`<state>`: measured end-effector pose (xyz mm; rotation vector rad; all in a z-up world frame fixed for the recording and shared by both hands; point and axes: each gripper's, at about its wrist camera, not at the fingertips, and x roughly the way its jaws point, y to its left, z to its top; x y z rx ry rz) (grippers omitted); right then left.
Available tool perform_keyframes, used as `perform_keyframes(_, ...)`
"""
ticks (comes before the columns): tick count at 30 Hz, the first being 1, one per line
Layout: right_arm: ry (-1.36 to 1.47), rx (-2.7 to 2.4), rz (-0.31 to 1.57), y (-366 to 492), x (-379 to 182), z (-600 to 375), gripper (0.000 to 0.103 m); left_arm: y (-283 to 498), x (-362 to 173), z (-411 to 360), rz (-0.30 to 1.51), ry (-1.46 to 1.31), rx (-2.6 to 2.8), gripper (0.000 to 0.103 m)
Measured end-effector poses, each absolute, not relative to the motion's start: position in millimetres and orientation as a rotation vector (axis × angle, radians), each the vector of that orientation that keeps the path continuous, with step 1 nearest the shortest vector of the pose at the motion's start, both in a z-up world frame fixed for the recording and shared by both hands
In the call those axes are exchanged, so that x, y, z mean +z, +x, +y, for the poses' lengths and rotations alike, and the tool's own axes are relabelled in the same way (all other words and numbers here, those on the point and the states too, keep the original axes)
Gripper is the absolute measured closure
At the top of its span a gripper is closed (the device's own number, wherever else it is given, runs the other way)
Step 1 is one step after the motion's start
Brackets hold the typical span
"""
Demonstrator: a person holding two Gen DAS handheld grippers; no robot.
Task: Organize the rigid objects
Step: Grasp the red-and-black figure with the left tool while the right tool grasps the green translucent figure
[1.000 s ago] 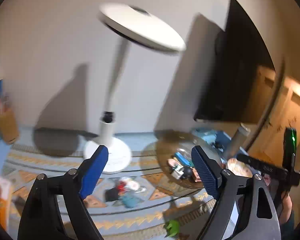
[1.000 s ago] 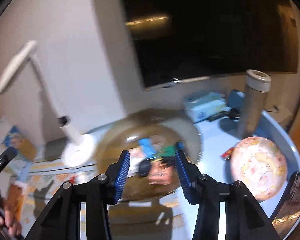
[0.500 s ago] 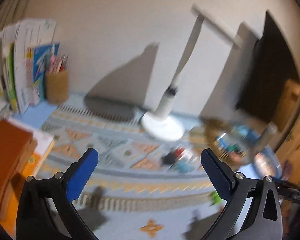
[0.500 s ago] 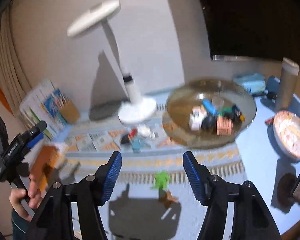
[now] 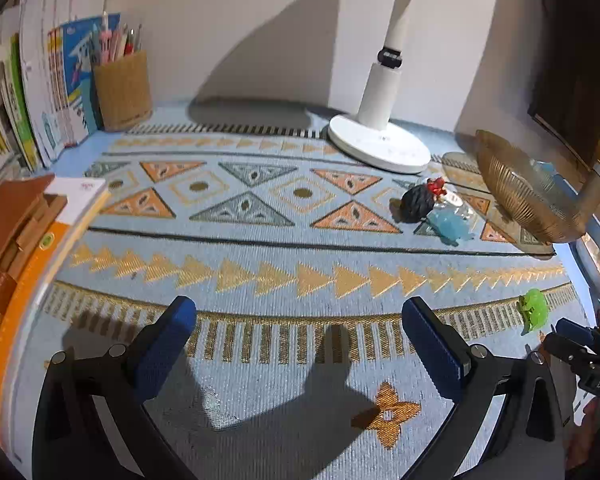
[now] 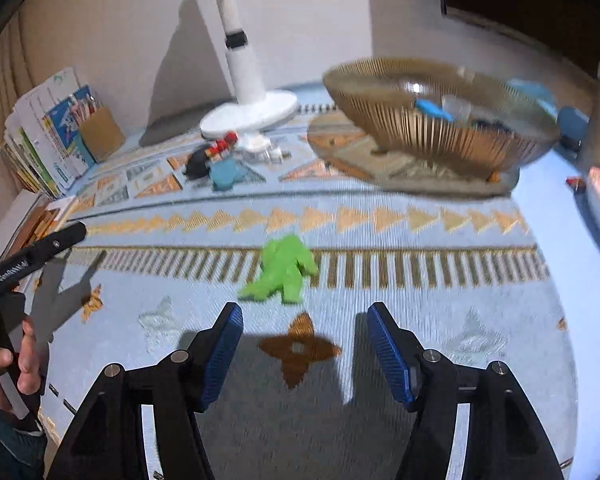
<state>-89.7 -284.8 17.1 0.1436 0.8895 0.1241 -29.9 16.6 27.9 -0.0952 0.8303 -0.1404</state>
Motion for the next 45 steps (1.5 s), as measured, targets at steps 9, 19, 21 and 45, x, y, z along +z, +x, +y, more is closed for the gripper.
perform_keyframes(9, 0.202, 0.128, 0.927, -85.2, 17.3, -289.7, 0.038, -10.6, 22.3, 8.4, 0.938, -0.135, -0.218, 0.001)
perform_keyframes(19, 0.105, 0.138, 0.944, -53.3, 22.1, -262.8, 0.038, 73.9, 39.1, -57.6, 0.953, -0.11, -0.394, 0.001)
perform_keyframes(21, 0.124, 0.162, 0.939, -50.9, 18.5, -264.3, 0.038, 87.2, 30.2, -71.9, 0.961, -0.08, -0.418, 0.009)
perform_keyframes(45, 0.076, 0.224, 0.843, -72.0, 29.2, -245.8, 0.069, 38.1, 60.8, -35.0, 0.852, -0.175, -0.432, 0.059)
